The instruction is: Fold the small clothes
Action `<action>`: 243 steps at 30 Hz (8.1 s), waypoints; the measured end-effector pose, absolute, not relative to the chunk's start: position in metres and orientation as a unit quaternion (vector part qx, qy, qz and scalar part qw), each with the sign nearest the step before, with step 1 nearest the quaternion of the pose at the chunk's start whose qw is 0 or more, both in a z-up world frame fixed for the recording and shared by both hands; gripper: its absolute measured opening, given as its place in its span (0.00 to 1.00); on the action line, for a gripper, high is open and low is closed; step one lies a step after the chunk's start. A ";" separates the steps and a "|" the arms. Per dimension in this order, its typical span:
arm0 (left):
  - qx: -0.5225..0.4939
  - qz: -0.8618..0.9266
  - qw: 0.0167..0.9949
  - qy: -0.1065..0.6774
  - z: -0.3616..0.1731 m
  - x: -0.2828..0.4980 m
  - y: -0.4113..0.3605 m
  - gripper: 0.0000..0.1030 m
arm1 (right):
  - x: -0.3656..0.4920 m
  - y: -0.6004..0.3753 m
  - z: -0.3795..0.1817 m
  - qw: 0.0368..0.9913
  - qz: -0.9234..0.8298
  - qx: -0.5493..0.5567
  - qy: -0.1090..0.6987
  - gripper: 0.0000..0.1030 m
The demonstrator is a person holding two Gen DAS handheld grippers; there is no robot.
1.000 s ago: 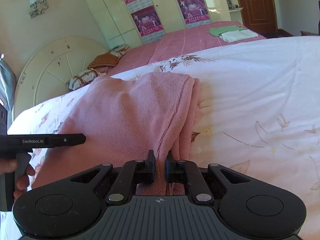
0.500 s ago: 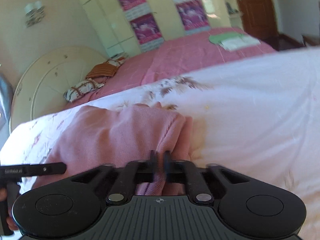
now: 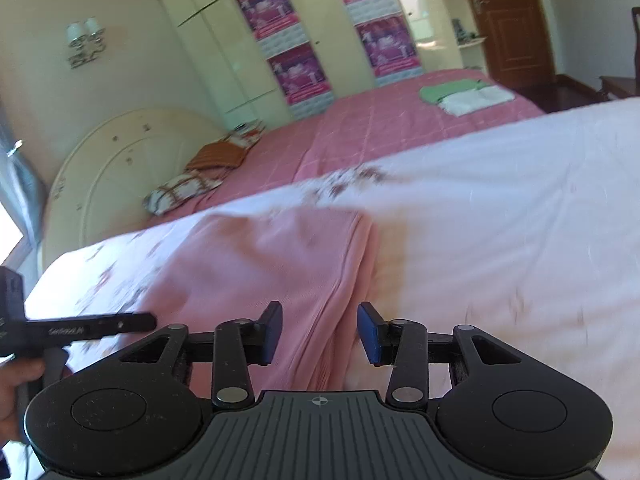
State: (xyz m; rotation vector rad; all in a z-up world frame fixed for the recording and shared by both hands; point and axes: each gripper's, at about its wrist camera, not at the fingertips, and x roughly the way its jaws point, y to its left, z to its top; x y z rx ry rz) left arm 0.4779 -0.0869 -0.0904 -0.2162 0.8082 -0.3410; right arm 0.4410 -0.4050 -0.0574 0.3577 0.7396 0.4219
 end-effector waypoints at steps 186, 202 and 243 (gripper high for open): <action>0.040 -0.149 0.923 0.353 -0.099 0.324 0.204 0.45 | 0.335 0.000 -0.091 0.870 0.269 -0.163 0.380 0.03; 0.047 -0.007 0.930 0.363 -0.064 0.189 0.182 0.99 | 0.232 -0.059 -0.068 0.903 0.178 -0.064 0.386 0.99; -0.001 0.028 0.981 0.191 0.094 -0.069 0.094 1.00 | -0.071 -0.102 0.100 0.964 0.158 0.008 0.214 0.99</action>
